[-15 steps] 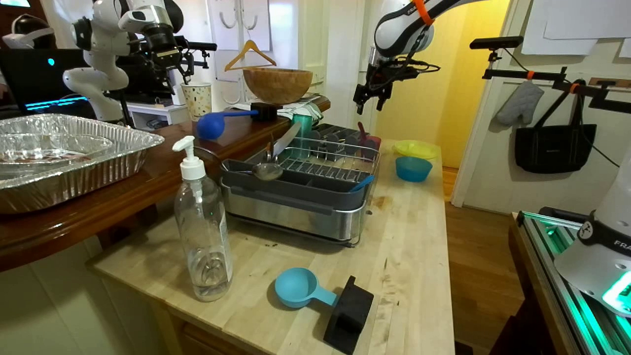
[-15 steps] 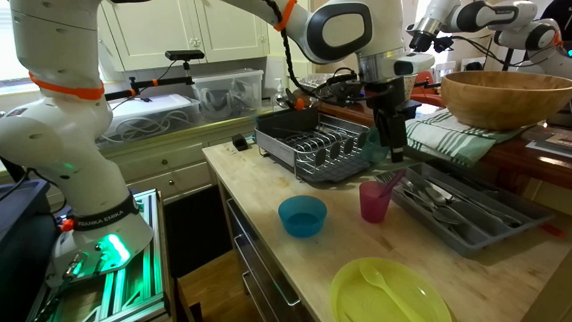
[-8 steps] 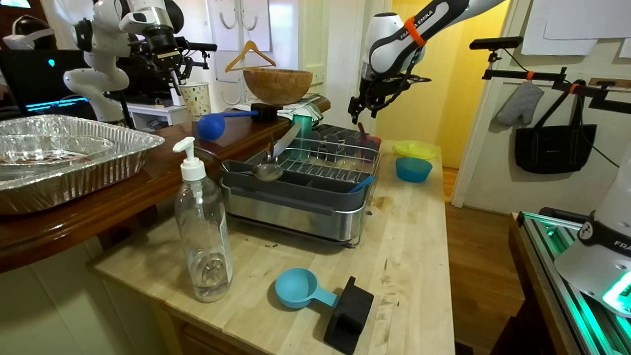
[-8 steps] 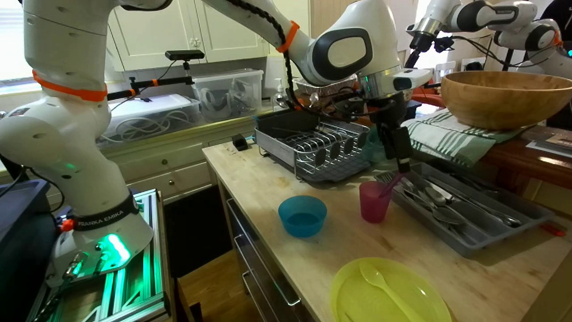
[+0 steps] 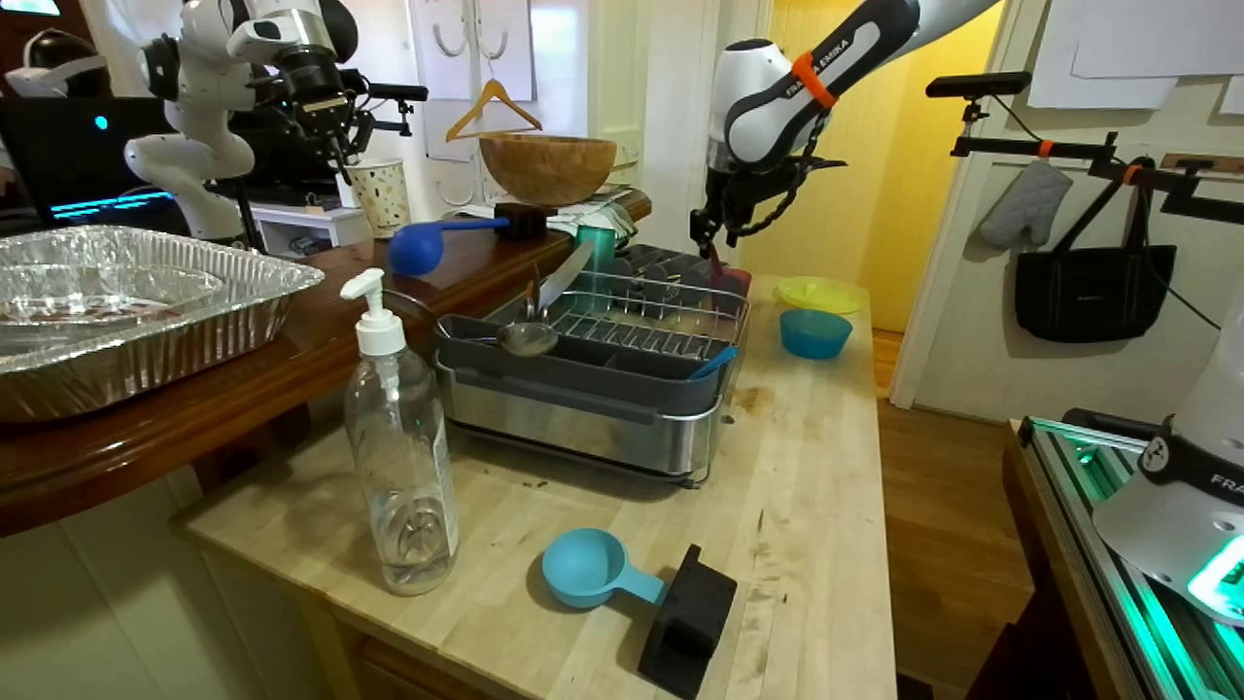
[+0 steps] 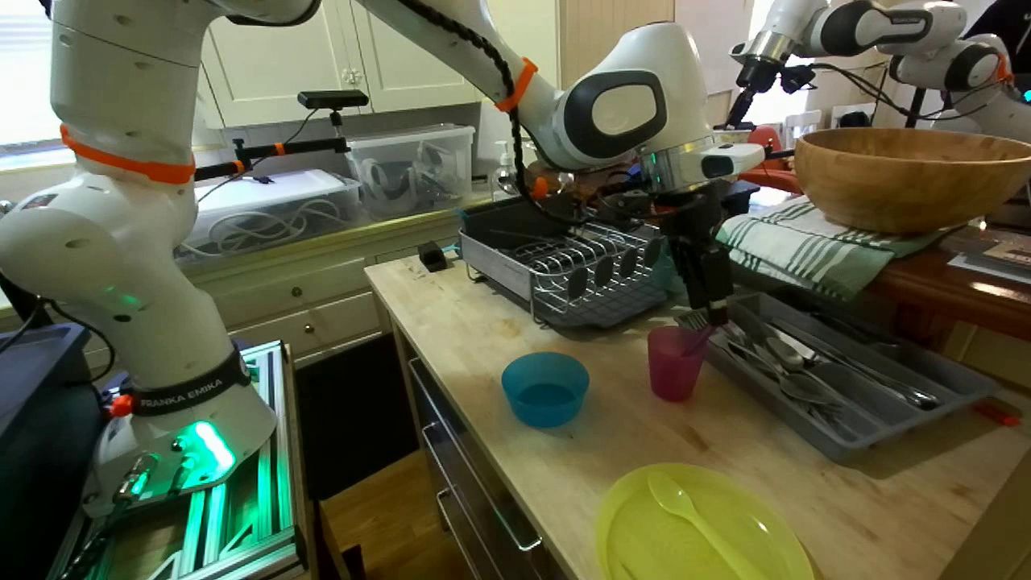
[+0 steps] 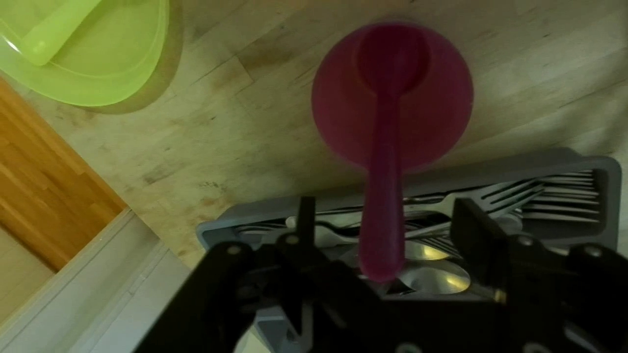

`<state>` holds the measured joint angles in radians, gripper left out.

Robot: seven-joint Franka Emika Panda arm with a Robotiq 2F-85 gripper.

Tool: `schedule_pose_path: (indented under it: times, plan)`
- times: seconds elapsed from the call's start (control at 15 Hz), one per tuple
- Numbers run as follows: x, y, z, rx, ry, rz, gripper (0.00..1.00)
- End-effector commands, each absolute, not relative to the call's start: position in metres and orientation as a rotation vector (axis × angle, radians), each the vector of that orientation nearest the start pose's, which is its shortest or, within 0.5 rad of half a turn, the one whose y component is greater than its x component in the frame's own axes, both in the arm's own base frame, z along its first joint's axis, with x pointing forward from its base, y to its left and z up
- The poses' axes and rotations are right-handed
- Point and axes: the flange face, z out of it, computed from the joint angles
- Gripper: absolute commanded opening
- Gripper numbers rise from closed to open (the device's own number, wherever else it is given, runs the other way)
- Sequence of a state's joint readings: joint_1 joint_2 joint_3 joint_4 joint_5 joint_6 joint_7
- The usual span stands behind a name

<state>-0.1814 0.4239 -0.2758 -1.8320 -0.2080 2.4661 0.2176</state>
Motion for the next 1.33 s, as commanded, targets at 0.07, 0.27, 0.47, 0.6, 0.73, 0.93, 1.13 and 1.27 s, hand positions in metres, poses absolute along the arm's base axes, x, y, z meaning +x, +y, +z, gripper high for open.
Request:
schedule_pose_path:
  times: [0.07, 0.27, 0.47, 0.6, 0.73, 0.93, 1.13, 1.27]
  plan:
    - [0.602, -0.274, 0.322, -3.342, 0.824, -0.363, 1.00]
    - [0.604, -0.272, 0.320, -3.349, 0.809, -0.401, 0.75]
    - [0.606, -0.272, 0.317, -3.359, 0.794, -0.439, 0.58]
    - [0.606, -0.272, 0.315, -3.366, 0.785, -0.462, 0.42]
    - [0.606, -0.273, 0.314, -3.374, 0.776, -0.476, 0.27]
    - [0.606, -0.275, 0.313, -3.380, 0.769, -0.484, 0.05]
    - [0.605, -0.274, 0.320, -3.370, 0.777, -0.499, 0.06]
    - [0.604, -0.273, 0.326, -3.365, 0.775, -0.518, 0.06]
